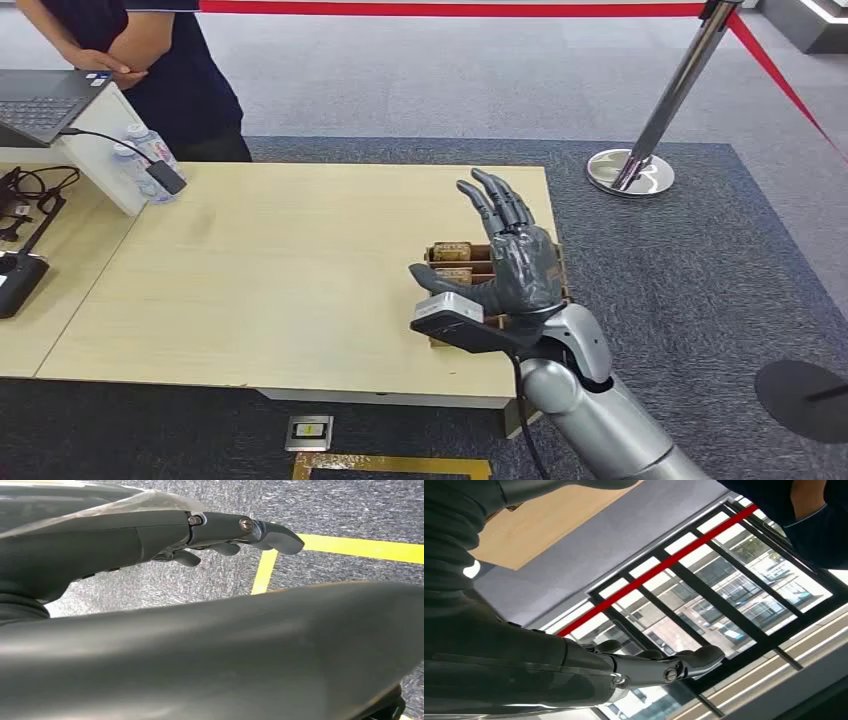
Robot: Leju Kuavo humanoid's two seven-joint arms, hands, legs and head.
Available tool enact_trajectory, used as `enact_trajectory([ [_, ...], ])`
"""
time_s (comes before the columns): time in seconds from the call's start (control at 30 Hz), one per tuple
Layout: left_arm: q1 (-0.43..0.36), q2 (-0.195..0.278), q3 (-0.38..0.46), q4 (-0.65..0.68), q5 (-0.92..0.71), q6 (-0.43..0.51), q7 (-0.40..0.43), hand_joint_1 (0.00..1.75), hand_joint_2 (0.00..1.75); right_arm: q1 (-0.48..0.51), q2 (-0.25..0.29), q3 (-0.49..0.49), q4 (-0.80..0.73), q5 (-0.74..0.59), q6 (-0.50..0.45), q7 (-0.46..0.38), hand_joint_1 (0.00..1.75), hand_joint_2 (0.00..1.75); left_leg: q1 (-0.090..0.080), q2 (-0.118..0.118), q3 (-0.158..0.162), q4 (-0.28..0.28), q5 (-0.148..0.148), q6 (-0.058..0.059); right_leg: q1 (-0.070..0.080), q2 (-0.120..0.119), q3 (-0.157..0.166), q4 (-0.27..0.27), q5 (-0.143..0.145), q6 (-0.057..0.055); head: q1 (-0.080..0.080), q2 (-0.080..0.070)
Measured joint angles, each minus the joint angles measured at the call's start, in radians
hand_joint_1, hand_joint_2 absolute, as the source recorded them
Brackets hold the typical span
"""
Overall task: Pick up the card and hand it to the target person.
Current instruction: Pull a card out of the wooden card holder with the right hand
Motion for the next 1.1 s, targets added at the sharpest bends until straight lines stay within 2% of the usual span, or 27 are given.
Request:
enact_trajectory([
  [0.2, 0.0, 0.009, 0.0, 0.0, -0.003, -0.005, -0.003, 0.0, 0.0, 0.025, -0.037, 0.055, -0.009, 0.155, 0.032, 0.068, 0.0, 1.75, 0.0, 0.0, 0.0, 0.0, 0.0, 0.0, 0.0, 0.0, 0.0, 0.0, 0.0, 0.0, 0.0, 0.0],
  [0.47, 0.001, 0.018, 0.0, 0.0, -0.005, -0.015, -0.004, 0.0, 0.0, 0.038, -0.092, 0.114, -0.009, 0.397, 0.152, 0.198, 0.0, 1.75, 0.0, 0.0, -0.001, 0.0, 0.0, 0.0, 0.0, 0.0, 0.0, 0.0, 0.0, 0.0, 0.0, 0.0],
  [0.63, 0.002, 0.021, 0.0, 0.0, -0.006, -0.015, -0.004, 0.0, 0.0, 0.034, -0.107, 0.139, 0.014, 0.533, 0.219, 0.296, 0.0, 1.75, 0.0, 0.0, -0.001, 0.0, 0.0, 0.0, 0.0, 0.0, 0.0, 0.0, 0.0, 0.0, 0.0, 0.0],
  [0.83, 0.002, 0.021, 0.0, 0.0, -0.006, -0.015, -0.002, 0.0, 0.0, 0.02, -0.092, 0.15, 0.066, 0.539, 0.237, 0.365, 0.01, 1.75, 0.0, 0.0, -0.001, 0.0, 0.0, 0.0, 0.0, 0.0, 0.0, 0.0, 0.0, 0.0, 0.0, 0.0],
  [0.97, 0.002, 0.021, 0.0, 0.0, -0.005, -0.015, 0.0, 0.0, 0.0, 0.011, -0.073, 0.151, 0.098, 0.521, 0.225, 0.375, 1.75, 1.75, 0.0, 0.0, -0.001, 0.0, 0.0, 0.0, 0.0, 0.0, 0.0, 0.0, 0.0, 0.0, 0.0, 0.0],
  [1.1, 0.002, 0.021, 0.0, 0.001, -0.003, -0.015, 0.006, 0.0, 0.0, 0.01, -0.058, 0.148, 0.118, 0.504, 0.204, 0.387, 1.66, 1.75, 0.0, 0.0, -0.001, 0.0, 0.0, 0.0, 0.0, 0.0, -0.001, 0.0, 0.0, 0.0, 0.0, 0.0],
])
